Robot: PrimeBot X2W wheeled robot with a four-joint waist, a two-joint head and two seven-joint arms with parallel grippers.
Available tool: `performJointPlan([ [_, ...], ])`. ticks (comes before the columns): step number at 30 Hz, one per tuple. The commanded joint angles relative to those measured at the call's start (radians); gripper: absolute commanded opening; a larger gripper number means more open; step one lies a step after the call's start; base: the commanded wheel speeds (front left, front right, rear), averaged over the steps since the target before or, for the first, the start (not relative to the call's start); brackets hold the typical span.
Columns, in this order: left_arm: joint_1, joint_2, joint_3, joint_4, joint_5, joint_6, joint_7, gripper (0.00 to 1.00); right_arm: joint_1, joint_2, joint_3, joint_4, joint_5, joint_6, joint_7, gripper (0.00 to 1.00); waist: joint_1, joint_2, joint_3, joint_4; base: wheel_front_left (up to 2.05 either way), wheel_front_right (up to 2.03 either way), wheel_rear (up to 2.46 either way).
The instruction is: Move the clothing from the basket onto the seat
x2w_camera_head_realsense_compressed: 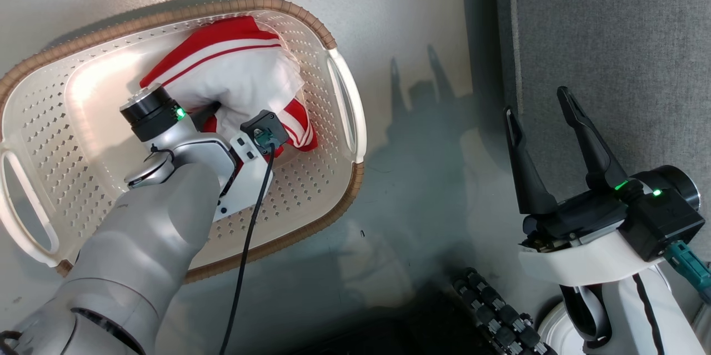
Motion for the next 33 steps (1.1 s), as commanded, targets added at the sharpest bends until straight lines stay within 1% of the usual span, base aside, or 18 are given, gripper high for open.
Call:
performJointPlan([
  [1, -0.015, 0.004, 0.001, 0.004, -0.011, -0.008, 0.027, 1.00, 0.006, 0.000, 0.004, -0.004, -0.008, 0.000, -0.001, 1.00, 0.0000, 0.0000, 0.001, 0.000, 0.00, 0.00, 0.00],
  [7, -0.017, -0.002, 0.004, 0.005, -0.038, -0.030, 0.133, 1.00, 0.018, 0.000, 0.013, -0.014, -0.017, 0.000, -0.001, 1.00, 0.0000, 0.0000, 0.010, 0.003, 0.00, 0.00, 0.00],
  [10, -0.014, 0.014, -0.004, 0.005, -0.042, -0.041, 0.166, 1.00, 0.022, 0.000, -0.009, -0.018, -0.020, 0.000, -0.001, 1.00, 0.0000, 0.0000, 0.013, 0.000, 0.00, 0.00, 0.00],
  [13, -0.012, 0.026, -0.007, 0.006, -0.045, -0.040, 0.180, 1.00, 0.023, 0.000, -0.008, -0.019, -0.026, 0.000, -0.001, 1.00, 0.0000, 0.0000, 0.014, -0.002, 0.00, 0.00, 0.00],
  [14, -0.009, 0.030, -0.007, 0.007, -0.048, -0.042, 0.193, 0.92, 0.023, 0.000, -0.007, -0.019, -0.026, 0.000, -0.001, 1.00, 0.0000, 0.0000, 0.014, -0.003, 0.00, 0.00, 0.00],
  [15, -0.007, 0.034, -0.005, 0.007, -0.052, -0.044, 0.200, 0.24, 0.022, 0.000, -0.004, -0.018, -0.025, 0.000, -0.001, 1.00, 0.0000, 0.0000, 0.013, -0.004, 0.00, 0.00, 0.00],
  [16, -0.005, 0.036, -0.009, 0.007, -0.051, -0.046, 0.196, 0.00, 0.020, 0.000, 0.000, -0.017, -0.023, 0.000, -0.001, 1.00, 0.0000, 0.0000, 0.012, -0.008, 0.00, 0.00, 0.00],
  [21, 0.007, 0.044, -0.011, 0.006, -0.066, -0.050, 0.191, 0.00, 0.007, 0.000, 0.001, -0.012, -0.008, 0.000, -0.001, 1.00, 0.0000, 0.0000, 0.005, -0.018, 0.00, 0.00, 0.00],
  [29, 0.016, 0.055, -0.003, 0.003, -0.093, -0.023, 0.137, 0.00, -0.024, 0.000, -0.004, 0.004, 0.002, 0.000, -0.001, 1.00, 0.0000, 0.0000, -0.028, -0.028, 0.00, 0.00, 0.00],
  [33, 0.024, 0.063, 0.010, 0.003, -0.116, -0.009, 0.106, 0.00, -0.051, -0.001, 0.010, 0.020, -0.005, 0.000, -0.001, 1.00, 0.0000, 0.0000, -0.059, -0.036, 0.00, 0.00, 0.00],
])
